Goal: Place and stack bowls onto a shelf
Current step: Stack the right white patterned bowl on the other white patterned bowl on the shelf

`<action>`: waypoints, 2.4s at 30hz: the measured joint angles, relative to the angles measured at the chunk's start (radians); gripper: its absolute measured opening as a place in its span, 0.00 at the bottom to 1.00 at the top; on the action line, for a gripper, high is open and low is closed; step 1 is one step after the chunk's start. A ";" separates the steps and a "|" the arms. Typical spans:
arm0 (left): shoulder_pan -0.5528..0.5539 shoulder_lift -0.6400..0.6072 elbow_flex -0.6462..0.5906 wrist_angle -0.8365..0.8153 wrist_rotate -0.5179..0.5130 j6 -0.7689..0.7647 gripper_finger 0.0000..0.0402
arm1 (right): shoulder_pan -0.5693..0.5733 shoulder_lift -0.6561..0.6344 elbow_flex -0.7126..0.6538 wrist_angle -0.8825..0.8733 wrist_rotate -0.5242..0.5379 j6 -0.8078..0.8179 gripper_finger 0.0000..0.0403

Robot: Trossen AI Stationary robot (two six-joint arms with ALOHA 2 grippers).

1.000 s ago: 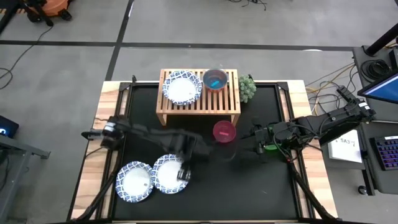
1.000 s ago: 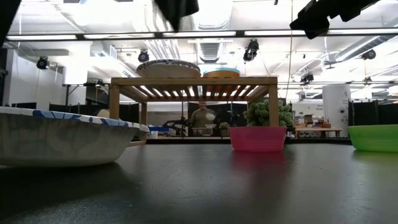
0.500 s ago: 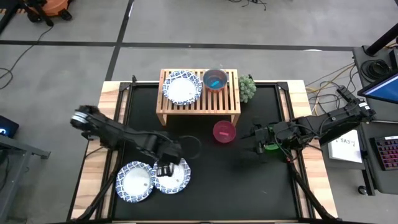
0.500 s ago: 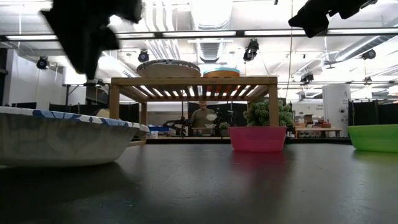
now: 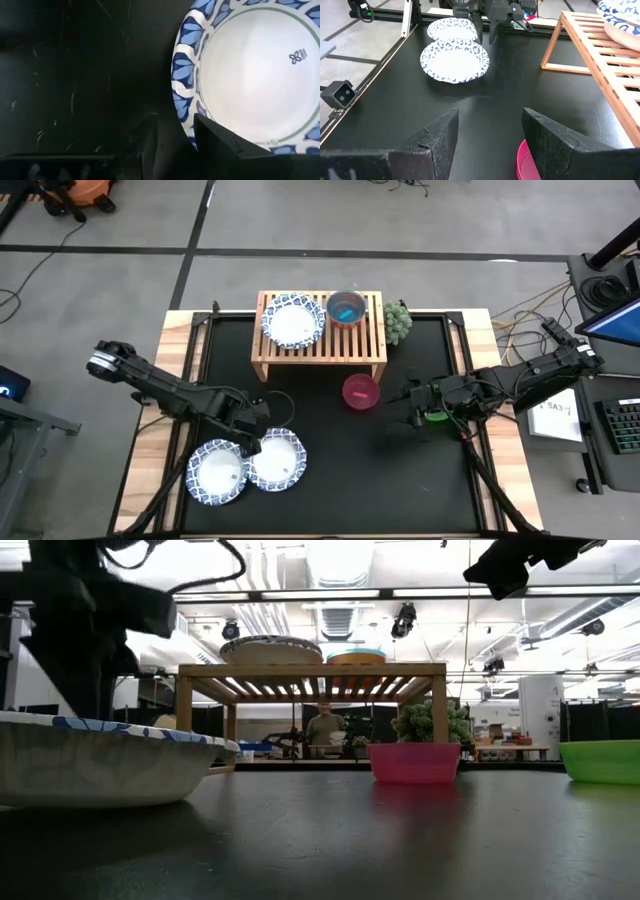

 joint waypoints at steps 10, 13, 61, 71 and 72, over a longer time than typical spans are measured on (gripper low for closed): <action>0.000 0.049 -0.041 0.105 0.000 -0.055 0.22 | 0.000 0.000 0.000 0.000 0.008 0.000 0.52; 0.000 0.067 -0.041 0.115 0.000 -0.071 0.21 | 0.000 0.000 0.000 -0.001 0.008 0.000 0.52; -0.002 0.236 -0.019 0.267 0.038 -0.110 0.30 | 0.000 0.000 -0.002 -0.003 0.008 0.007 0.52; -0.002 0.233 0.047 0.251 0.050 -0.035 0.02 | 0.000 0.000 -0.002 -0.004 0.008 0.007 0.52; -0.002 0.228 0.059 0.244 0.048 -0.024 0.02 | 0.000 0.000 -0.002 -0.004 0.008 0.007 0.52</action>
